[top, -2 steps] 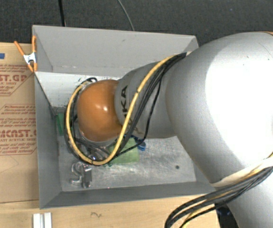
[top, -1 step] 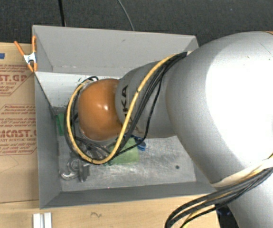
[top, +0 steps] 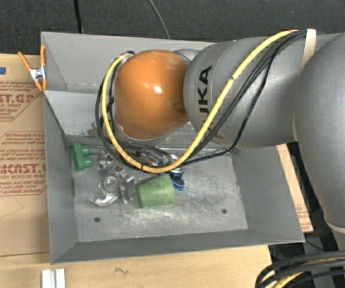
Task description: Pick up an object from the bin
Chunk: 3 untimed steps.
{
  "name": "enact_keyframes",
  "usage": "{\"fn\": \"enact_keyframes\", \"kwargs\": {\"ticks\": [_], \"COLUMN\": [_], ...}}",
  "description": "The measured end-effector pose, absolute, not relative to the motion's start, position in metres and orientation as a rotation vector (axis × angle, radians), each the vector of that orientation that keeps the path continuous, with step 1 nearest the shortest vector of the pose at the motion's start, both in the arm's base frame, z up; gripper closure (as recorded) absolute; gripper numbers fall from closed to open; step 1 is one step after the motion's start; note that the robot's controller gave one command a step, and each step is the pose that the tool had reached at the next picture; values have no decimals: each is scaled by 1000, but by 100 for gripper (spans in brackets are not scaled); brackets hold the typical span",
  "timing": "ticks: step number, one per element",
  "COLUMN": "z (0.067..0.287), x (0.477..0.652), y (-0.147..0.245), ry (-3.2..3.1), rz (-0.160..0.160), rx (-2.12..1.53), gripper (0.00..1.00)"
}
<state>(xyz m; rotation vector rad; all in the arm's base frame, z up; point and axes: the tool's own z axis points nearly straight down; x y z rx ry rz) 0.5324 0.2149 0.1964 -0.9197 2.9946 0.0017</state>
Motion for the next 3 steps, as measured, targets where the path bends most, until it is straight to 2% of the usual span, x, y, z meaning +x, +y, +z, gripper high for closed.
{"fn": "enact_keyframes", "kwargs": {"ticks": [1, 2, 3], "z": [265, 159, 253], "x": [548, 549, 545], "y": [219, 246, 242], "ry": [2860, 2994, 2981], "rz": [1, 3, 3], "rx": [-1279, -963, -953], "gripper": [100, 100, 100]}}
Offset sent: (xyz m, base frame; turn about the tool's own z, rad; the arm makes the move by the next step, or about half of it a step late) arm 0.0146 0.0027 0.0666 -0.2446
